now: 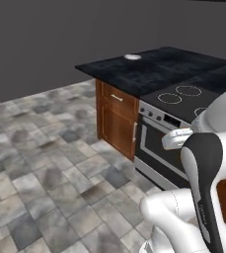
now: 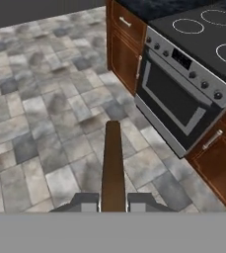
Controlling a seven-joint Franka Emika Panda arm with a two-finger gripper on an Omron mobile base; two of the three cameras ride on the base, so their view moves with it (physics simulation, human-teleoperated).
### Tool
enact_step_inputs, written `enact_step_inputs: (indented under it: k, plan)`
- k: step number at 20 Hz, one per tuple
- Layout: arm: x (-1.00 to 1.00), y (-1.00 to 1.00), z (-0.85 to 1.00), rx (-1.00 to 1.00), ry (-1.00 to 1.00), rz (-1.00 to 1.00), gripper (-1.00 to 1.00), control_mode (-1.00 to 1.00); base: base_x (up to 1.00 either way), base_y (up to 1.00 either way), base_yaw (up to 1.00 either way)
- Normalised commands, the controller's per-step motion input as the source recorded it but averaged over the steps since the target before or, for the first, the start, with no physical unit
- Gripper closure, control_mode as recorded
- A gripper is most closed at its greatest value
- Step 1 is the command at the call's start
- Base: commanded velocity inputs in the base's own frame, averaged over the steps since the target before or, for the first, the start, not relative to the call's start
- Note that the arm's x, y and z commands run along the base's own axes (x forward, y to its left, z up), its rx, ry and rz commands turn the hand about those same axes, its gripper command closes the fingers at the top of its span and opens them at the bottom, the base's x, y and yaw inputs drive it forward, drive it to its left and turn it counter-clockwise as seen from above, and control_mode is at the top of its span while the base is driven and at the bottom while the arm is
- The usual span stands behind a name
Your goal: Start the toaster. Once the lever pops up, take the bread to the plate on the dining counter.
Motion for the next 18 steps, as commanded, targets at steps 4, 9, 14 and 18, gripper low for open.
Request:
enact_step_inputs:
  k: [4,9,14,18]
  plan:
    - [0.00,0.00,0.00,0.00,0.00,0.00,1.00,1.00,1.00,0.60,0.00]
    - [0.00,0.00,0.00,0.00,0.00,0.00,1.00,1.00,1.00,0.56,0.00]
    - [0.00,0.00,0.00,0.00,0.00,0.00,1.00,1.00,1.00,0.57,0.00]
    - [0.00,0.00,0.00,0.00,0.00,0.00,1.00,1.00,1.00,0.58,0.00]
